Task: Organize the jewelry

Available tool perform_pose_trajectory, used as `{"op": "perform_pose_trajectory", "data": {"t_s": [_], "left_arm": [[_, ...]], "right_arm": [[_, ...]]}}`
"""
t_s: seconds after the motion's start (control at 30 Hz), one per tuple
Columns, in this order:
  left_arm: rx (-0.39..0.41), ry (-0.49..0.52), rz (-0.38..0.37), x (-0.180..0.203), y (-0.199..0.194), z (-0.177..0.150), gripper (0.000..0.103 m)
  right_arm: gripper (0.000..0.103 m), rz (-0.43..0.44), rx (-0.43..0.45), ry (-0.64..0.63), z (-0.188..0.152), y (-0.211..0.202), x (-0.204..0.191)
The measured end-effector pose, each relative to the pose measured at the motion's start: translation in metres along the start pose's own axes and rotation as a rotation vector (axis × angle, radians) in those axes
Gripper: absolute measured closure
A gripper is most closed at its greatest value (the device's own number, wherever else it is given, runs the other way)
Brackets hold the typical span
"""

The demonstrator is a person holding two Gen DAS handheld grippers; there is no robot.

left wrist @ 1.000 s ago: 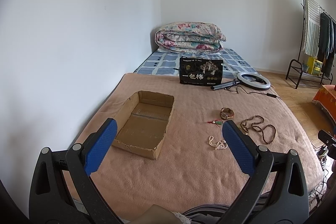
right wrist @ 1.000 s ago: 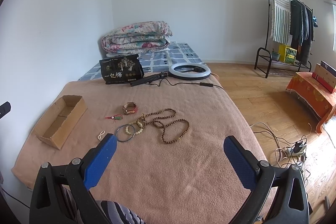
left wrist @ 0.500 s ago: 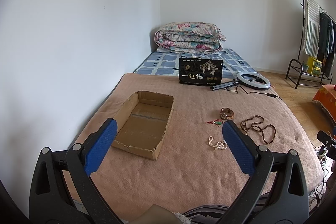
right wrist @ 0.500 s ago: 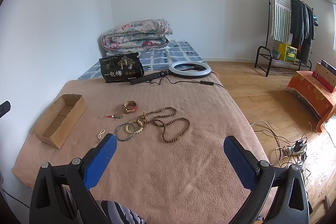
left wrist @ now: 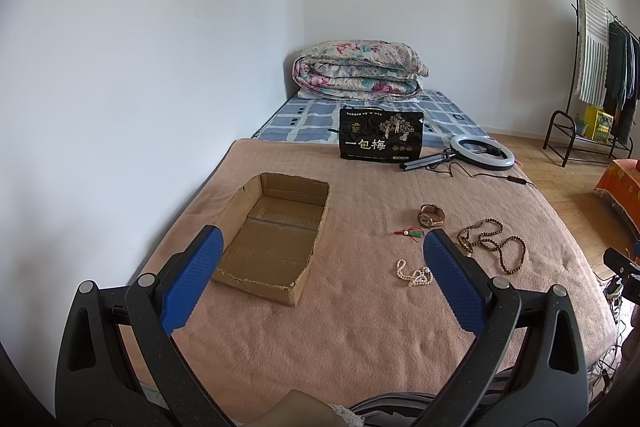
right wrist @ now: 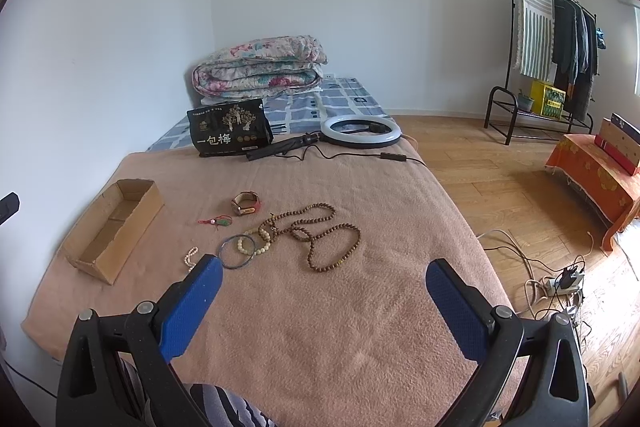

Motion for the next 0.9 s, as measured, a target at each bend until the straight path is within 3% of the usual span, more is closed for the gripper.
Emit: {"op": "perform_pose_trajectory", "data": {"t_s": [0.47, 0.9], "left_arm": [[-0.017, 0.003, -0.013, 0.003, 0.004, -0.006, 0.001], [-0.065, 0.078, -0.095, 0.03, 0.051, -0.014, 0.001]], "right_arm": [[0.0, -0.009, -0.02, -0.002, 0.0, 0.012, 0.001], [0.0, -0.018, -0.1, -0.026, -0.003, 0.061, 0.006]]}}
Point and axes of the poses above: each gripper's, at about its wrist camera, not at the fingertips, and y roughly the way its jaws point, x to its right, z to its top, the point moved 9 cm from there along y, roughly the way its jaws point, and after that the axes turned 2 degrees about y, right-handed, at the moved point
